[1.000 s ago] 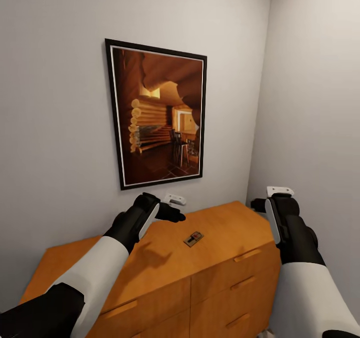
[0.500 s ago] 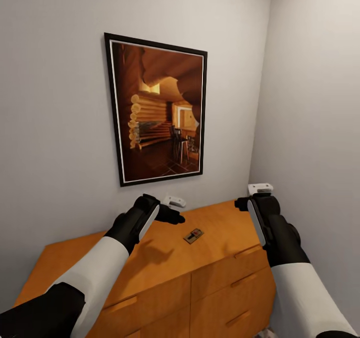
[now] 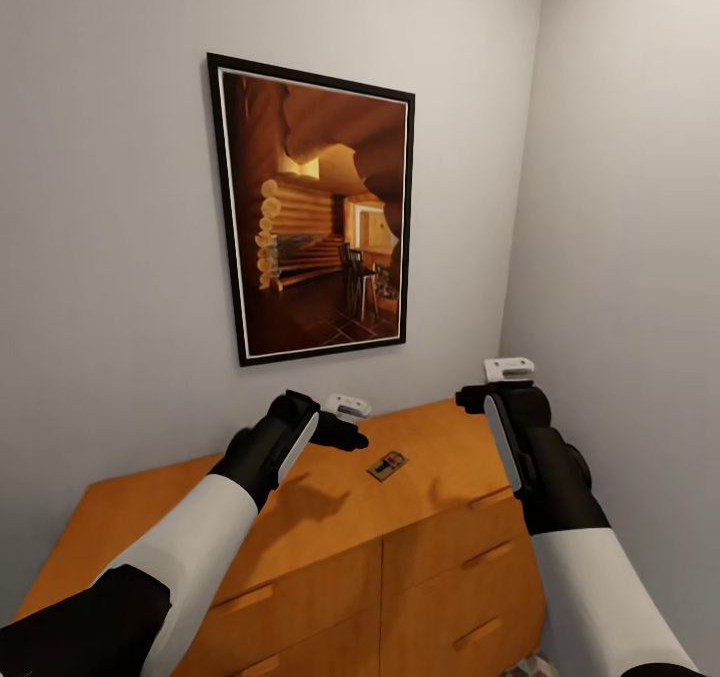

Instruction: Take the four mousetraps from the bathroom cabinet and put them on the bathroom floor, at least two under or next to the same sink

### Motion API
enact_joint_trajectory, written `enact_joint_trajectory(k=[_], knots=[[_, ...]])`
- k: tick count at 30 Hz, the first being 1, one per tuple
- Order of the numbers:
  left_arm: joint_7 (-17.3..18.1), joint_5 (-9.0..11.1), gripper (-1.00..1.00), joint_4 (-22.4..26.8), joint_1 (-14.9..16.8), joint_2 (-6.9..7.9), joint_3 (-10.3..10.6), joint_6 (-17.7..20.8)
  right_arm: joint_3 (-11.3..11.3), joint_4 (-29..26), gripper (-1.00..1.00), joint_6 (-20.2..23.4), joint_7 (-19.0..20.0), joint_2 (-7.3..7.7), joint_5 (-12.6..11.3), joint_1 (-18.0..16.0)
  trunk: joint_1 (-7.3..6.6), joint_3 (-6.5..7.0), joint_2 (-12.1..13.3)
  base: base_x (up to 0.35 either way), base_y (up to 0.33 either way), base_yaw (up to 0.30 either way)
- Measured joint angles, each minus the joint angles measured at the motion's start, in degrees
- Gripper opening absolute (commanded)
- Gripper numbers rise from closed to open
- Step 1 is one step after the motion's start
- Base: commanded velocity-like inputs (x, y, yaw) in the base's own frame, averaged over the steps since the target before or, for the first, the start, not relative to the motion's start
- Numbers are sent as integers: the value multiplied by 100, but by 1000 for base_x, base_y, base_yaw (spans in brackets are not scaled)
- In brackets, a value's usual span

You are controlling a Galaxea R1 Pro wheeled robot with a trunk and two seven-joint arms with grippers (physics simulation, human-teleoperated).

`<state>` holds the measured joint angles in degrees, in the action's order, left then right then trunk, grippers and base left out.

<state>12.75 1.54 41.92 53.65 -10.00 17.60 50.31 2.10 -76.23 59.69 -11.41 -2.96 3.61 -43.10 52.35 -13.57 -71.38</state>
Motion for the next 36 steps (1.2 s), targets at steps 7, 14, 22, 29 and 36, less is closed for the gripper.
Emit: enact_joint_trajectory(k=[7,14,22,29,36], knots=[[1,8,100,2,0,0,4,-10,4,-37,100,0,-3,-44,18,0,154,-126,-281,0,0,0],[6,5,100,15,0,0,4,-52,6,-44,100,0,-4,-52,22,0,308,-252,-562,0,0,0],[4,16,100,10,0,0,-2,-307,6,-45,100,0,-4,-55,23,0,483,-395,-883,0,0,0],[9,17,100,18,0,0,-3,-384,6,-43,100,0,-4,-55,23,0,637,-521,-1164,0,0,0],[12,18,100,48,0,0,0,-405,7,-41,100,0,-4,-55,24,0,748,-611,-1366,0,0,0]])
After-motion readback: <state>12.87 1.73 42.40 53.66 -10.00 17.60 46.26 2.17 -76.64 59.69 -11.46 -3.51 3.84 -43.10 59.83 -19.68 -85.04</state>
